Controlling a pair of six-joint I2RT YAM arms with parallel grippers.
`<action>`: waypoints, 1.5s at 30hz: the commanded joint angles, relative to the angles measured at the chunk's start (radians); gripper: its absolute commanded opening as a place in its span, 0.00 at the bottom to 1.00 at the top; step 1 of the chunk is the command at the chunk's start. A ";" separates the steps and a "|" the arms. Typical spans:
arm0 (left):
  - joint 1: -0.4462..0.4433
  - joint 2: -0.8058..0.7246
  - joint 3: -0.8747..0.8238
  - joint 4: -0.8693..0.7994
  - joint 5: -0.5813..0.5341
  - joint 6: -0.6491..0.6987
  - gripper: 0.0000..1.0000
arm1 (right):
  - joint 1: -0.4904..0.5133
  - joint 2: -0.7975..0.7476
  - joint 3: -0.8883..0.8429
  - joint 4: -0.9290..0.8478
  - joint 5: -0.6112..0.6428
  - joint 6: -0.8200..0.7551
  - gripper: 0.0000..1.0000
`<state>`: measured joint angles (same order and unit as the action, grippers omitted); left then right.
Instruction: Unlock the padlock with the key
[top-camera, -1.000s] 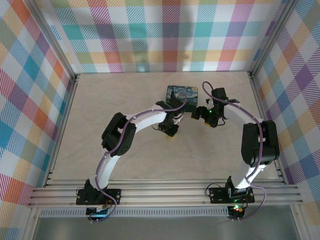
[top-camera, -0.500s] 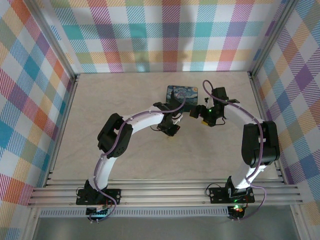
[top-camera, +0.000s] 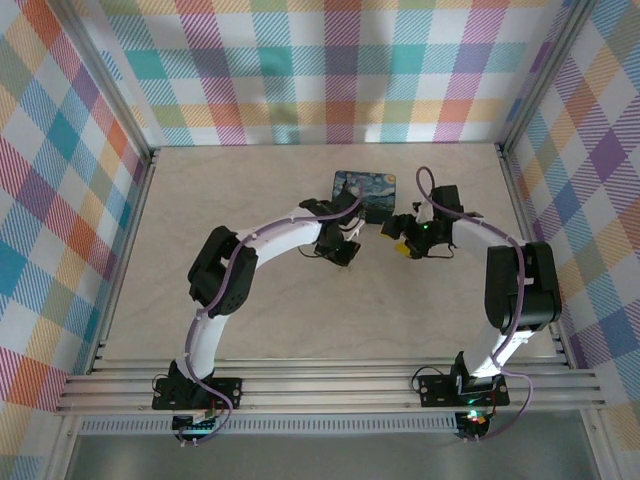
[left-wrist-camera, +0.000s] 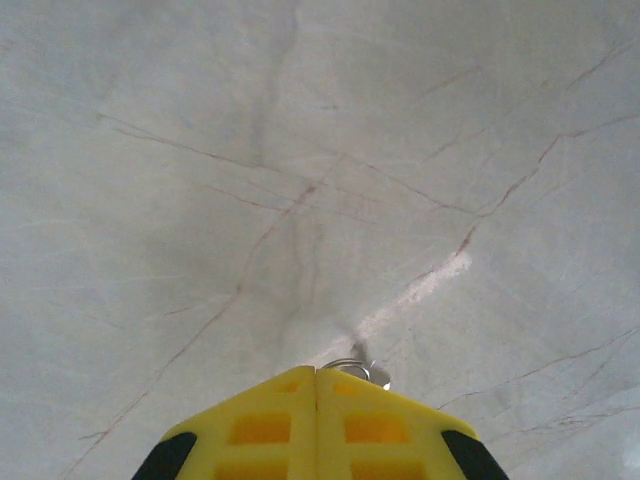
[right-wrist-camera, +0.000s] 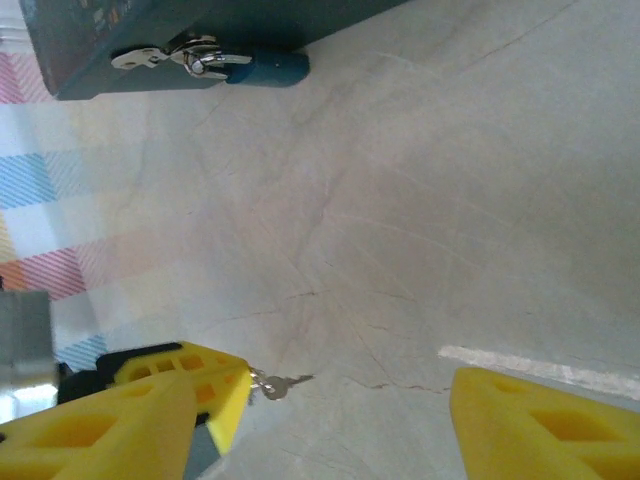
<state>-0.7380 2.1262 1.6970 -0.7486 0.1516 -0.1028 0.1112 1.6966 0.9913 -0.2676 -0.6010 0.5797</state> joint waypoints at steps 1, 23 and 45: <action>0.030 -0.062 0.025 0.004 0.054 -0.037 0.00 | -0.007 -0.066 -0.039 0.180 -0.109 0.002 0.63; 0.114 -0.200 0.255 -0.130 0.233 -0.149 0.00 | 0.252 -0.331 -0.375 0.775 0.076 -0.707 0.54; 0.116 -0.239 0.243 -0.070 0.291 -0.239 0.00 | 0.340 -0.309 -0.296 0.793 0.244 -0.811 0.42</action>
<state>-0.6312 1.9362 1.9339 -0.8326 0.4191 -0.3264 0.4435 1.3907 0.6510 0.4957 -0.3584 -0.1997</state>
